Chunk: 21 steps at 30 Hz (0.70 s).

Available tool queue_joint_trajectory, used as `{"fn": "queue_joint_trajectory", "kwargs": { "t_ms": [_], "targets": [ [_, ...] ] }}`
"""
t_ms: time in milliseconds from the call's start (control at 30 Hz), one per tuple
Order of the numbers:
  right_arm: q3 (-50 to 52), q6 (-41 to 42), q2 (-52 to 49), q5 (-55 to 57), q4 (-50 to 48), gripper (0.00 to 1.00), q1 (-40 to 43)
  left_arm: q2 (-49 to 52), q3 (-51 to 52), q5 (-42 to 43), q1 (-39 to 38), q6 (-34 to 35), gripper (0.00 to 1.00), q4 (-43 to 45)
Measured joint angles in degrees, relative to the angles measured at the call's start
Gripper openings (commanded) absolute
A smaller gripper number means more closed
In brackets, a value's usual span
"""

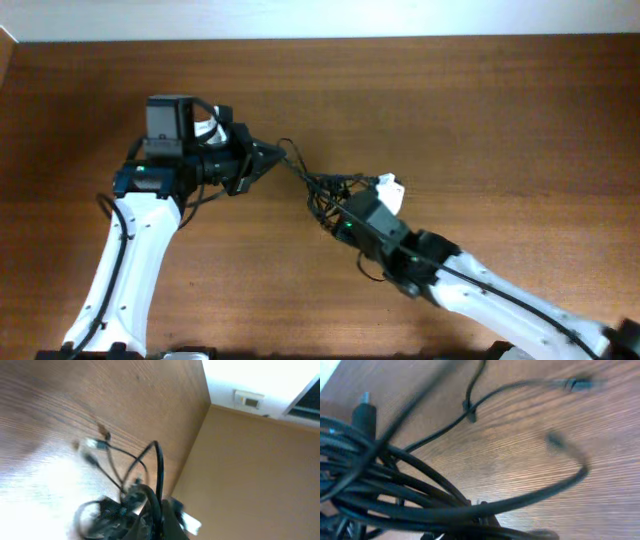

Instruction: Untangle cables

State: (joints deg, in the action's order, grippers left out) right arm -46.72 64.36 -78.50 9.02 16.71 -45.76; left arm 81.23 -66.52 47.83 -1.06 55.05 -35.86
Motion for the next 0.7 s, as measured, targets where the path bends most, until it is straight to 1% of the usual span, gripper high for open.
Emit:
{"fn": "queue_joint_trajectory", "kwargs": {
  "t_ms": [67,133,167,200,233,267,300,333,367,400,433,467,500,567,600,633,667,700],
  "targets": [
    [-0.87,-4.76,7.23,-2.82,8.87,0.04,3.1,0.0,0.28,2.25,3.69,-1.62,0.0,-2.08],
    [-1.07,-7.61,12.83,-4.48,11.82,0.04,4.76,-0.02,0.42,4.39,5.29,-2.82,0.0,-3.17],
    [-0.9,-7.96,14.43,-4.74,12.02,0.09,4.96,-0.02,0.42,4.79,5.55,-3.93,0.0,-3.72],
    [-0.74,-8.31,15.1,-4.46,13.0,0.25,5.11,-0.02,0.42,5.18,5.7,-5.9,0.0,-3.74],
    [0.17,-8.24,15.45,-3.41,15.3,0.44,5.9,-0.02,0.39,4.57,6.8,-10.29,0.0,-2.45],
    [1.38,-8.15,15.41,-2.86,16.06,0.53,6.84,-0.02,0.22,4.5,9.14,-15.63,0.0,-1.79],
    [1.64,-7.89,15.41,-3.1,15.5,0.55,7.1,-0.02,0.2,5.33,10.38,-21.79,0.0,-1.79],
    [1.64,-8.17,15.41,-4.17,14.51,0.56,7.1,-0.02,0.2,7.08,10.36,-26.38,0.0,-1.73],
    [1.73,-8.17,15.41,-5.35,13.88,0.57,7.1,-0.02,0.2,9.11,10.36,-29.81,0.0,-1.7],
    [1.79,-8.24,15.41,-7.04,12.22,0.61,7.1,-0.02,0.2,10.93,10.23,-32.3,0.0,-1.7],
    [1.86,-8.28,15.41,-9.68,9.84,0.64,7.1,-0.02,0.2,14.08,9.7,-36.33,0.0,-1.7],
    [1.84,-8.26,15.41,-11.43,8.55,0.64,7.1,-0.02,0.2,16.9,8.59,-39.65,0.0,-1.62],
    [2.16,-10.54,15.34,-14.27,3.72,0.64,7.1,-0.02,0.2,18.49,7.28,-42.45,0.0,-1.64],
    [2.25,-13.46,15.3,-18.18,-0.9,0.64,7.1,-0.02,0.17,20.24,4.13,-48.43,0.0,-2.36],
    [2.32,-14.64,15.3,-19.5,-4.17,0.63,7.1,-0.02,0.17,20.57,3.13,-50.18,0.0,-2.6],
    [2.29,-16.44,15.32,-21.05,-7.93,0.59,7.1,-0.02,0.17,20.85,1.68,-52.19,0.0,-3.08],
    [2.4,-16.85,15.3,-21.84,-10.56,0.59,7.1,-0.02,0.17,21.03,1.09,-53.24,0.0,-3.41],
    [2.54,-15.58,15.32,-22.47,-14.23,0.57,7.1,-0.02,0.13,21.03,0.74,-54.23,0.0,-3.76]
  ]
}}
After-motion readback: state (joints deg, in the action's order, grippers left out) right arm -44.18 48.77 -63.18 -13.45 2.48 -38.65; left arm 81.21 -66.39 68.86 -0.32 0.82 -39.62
